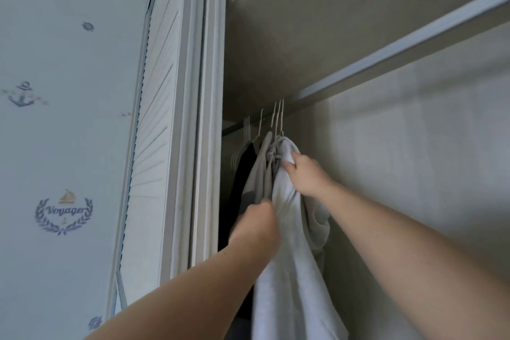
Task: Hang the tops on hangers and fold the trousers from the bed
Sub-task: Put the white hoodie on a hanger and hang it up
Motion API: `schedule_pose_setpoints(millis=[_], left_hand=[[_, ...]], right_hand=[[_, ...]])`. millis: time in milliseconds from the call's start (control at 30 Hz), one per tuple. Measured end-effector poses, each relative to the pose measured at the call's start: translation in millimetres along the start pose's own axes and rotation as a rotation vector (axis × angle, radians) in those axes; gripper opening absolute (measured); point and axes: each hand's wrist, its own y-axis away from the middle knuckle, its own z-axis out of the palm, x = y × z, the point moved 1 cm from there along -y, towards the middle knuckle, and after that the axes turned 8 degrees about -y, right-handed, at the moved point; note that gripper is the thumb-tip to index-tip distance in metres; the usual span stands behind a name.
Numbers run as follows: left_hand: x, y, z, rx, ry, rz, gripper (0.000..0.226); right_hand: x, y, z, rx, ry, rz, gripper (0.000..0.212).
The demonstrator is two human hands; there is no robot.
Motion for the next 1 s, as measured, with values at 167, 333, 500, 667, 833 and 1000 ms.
schedule_pose_setpoints(millis=[167, 333, 500, 667, 833, 1000], left_hand=[[-1, -10, 12, 0.005, -0.098, -0.003, 0.034], [2, 1, 11, -0.011, -0.086, 0.046, 0.034], [7, 29, -5, 0.041, -0.200, 0.281, 0.040], [-16, 78, -30, 0.208, -0.395, 0.531, 0.046], [-66, 144, -63, 0.230, -0.479, 0.514, 0.060], [-130, 237, -83, 0.199, -0.465, 0.398, 0.068]], right_hand=[[10, -7, 20, 0.009, -0.090, -0.019, 0.027], [19, 9, 17, 0.020, -0.113, -0.054, 0.041], [18, 42, 9, -0.022, -0.078, -0.054, 0.068], [10, 88, 5, 0.046, 0.236, -0.152, 0.069], [-20, 151, 13, 0.003, 0.235, -0.218, 0.067], [-71, 233, 32, -0.061, 0.185, -0.278, 0.068]])
